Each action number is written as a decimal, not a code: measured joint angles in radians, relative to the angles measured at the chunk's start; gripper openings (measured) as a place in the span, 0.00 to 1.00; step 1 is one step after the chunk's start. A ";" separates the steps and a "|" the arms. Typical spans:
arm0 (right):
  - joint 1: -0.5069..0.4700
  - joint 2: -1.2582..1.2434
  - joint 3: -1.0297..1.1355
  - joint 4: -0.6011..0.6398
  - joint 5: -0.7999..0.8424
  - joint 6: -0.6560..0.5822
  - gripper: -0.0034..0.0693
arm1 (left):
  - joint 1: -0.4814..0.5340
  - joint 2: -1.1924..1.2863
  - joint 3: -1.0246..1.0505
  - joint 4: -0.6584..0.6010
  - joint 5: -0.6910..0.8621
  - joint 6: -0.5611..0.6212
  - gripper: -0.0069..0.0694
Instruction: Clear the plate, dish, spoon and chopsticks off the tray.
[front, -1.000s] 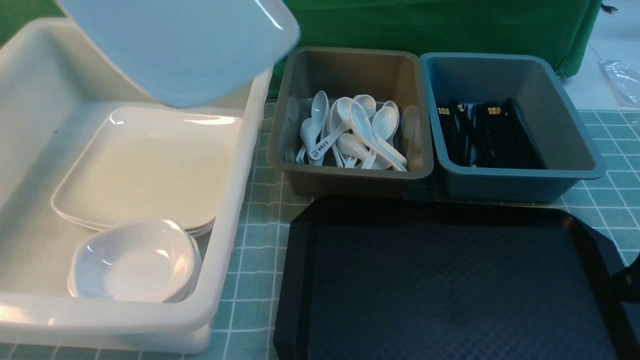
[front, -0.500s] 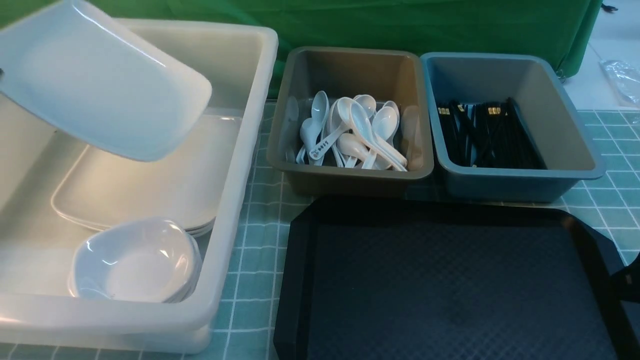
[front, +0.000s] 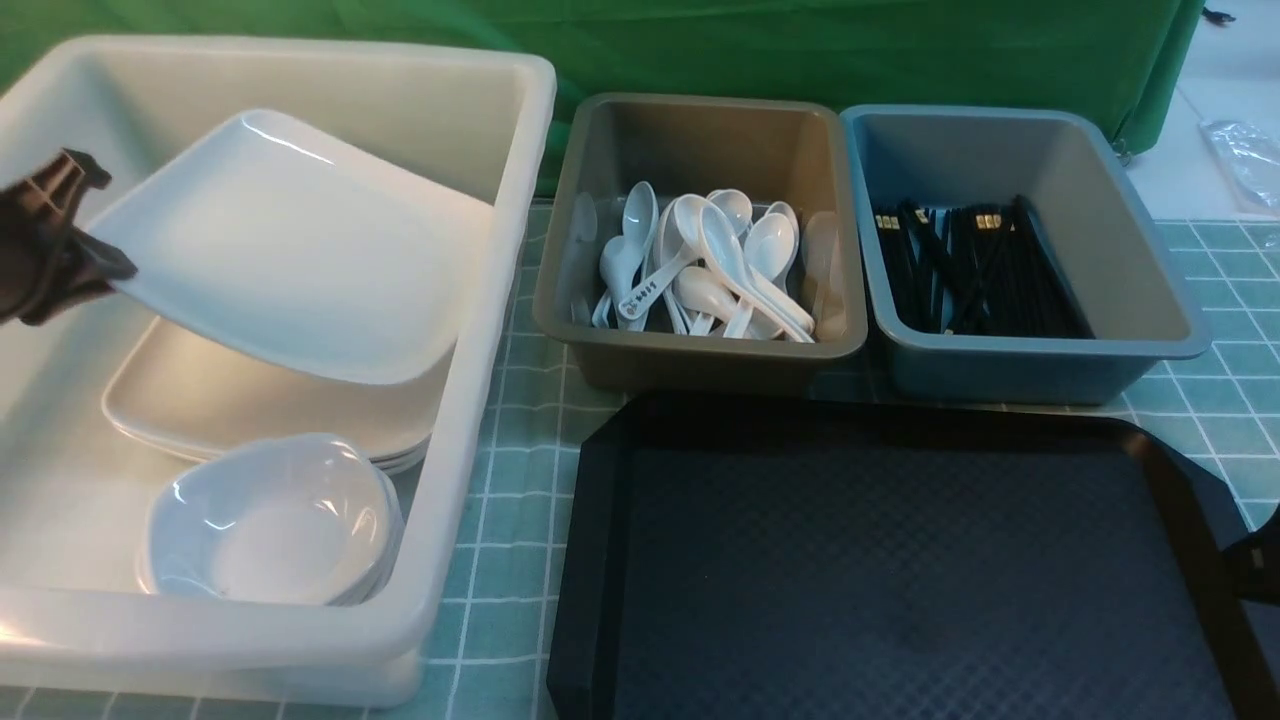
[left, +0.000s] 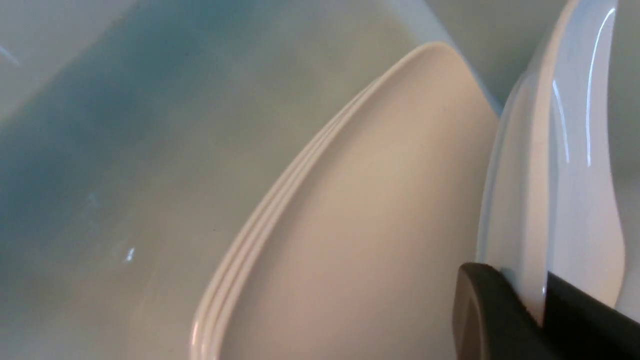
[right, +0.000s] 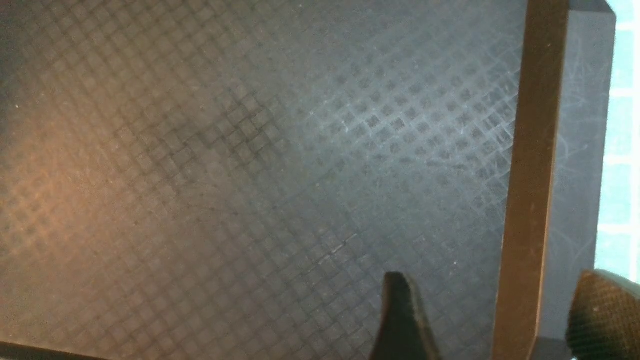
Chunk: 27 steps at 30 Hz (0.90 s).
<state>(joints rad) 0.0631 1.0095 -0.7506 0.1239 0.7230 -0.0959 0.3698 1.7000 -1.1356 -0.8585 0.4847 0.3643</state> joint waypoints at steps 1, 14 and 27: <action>0.000 0.000 0.000 0.000 0.000 0.000 0.68 | 0.000 0.000 0.000 0.034 0.009 -0.014 0.13; 0.000 0.000 0.000 0.000 -0.002 0.007 0.68 | 0.000 0.000 0.000 0.415 0.088 -0.252 0.57; 0.000 -0.095 -0.151 0.020 0.083 -0.072 0.23 | -0.034 -0.155 -0.062 0.449 0.321 -0.096 0.18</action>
<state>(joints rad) 0.0631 0.9141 -0.9020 0.1434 0.8061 -0.1682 0.3362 1.5451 -1.1980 -0.4096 0.8057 0.2685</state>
